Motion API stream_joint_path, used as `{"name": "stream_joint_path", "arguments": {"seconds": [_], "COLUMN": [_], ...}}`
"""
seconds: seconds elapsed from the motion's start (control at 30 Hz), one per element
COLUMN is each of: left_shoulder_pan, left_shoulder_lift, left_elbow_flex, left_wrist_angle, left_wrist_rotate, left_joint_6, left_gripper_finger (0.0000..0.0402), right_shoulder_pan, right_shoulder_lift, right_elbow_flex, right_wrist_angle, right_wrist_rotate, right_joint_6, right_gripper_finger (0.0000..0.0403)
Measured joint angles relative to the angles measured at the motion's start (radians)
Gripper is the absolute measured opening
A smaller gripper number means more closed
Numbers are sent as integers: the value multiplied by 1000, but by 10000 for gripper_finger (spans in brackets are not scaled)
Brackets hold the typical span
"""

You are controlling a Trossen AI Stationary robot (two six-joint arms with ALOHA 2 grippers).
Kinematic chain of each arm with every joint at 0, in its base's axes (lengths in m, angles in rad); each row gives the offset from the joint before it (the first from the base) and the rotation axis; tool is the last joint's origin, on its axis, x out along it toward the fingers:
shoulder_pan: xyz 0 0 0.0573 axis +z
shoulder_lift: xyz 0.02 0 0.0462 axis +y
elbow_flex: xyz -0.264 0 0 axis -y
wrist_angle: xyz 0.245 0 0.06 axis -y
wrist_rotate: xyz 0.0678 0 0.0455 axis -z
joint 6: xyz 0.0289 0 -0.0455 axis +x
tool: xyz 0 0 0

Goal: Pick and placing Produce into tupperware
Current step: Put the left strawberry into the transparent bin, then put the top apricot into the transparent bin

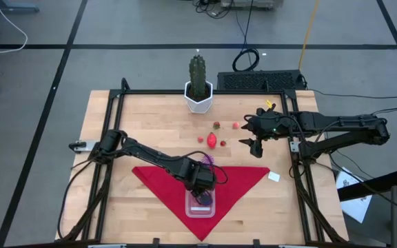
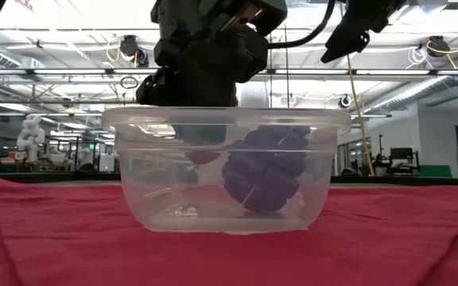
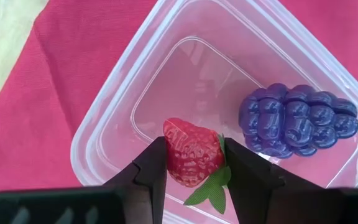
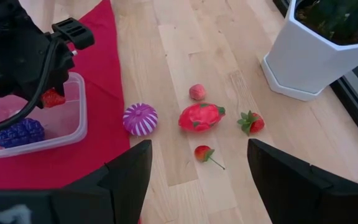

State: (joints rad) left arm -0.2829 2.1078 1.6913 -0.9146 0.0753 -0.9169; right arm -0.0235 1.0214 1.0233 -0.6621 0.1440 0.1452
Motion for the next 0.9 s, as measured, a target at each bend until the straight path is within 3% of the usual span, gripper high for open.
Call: {"name": "stream_joint_path", "arguments": {"seconds": [0.2,0.6,0.77,0.9], "left_shoulder_pan": [0,0,-5,-21], "left_shoulder_lift": [0,0,-11,-44], "left_elbow_flex": [0,0,19,93], "left_wrist_angle": [1,50,38,-49], "left_wrist_rotate": [3,3,1,-65], "left_joint_6": [15,31,50,80], "left_gripper_finger": [141,240,255,259], "right_shoulder_pan": [0,0,0,0], "right_shoulder_lift": [0,0,0,0], "right_elbow_flex": [0,0,0,0], "right_wrist_angle": [0,0,-1,-1], "right_wrist_rotate": [0,0,0,0], "right_joint_6": [0,0,0,0], "right_gripper_finger": [254,254,254,254]}}
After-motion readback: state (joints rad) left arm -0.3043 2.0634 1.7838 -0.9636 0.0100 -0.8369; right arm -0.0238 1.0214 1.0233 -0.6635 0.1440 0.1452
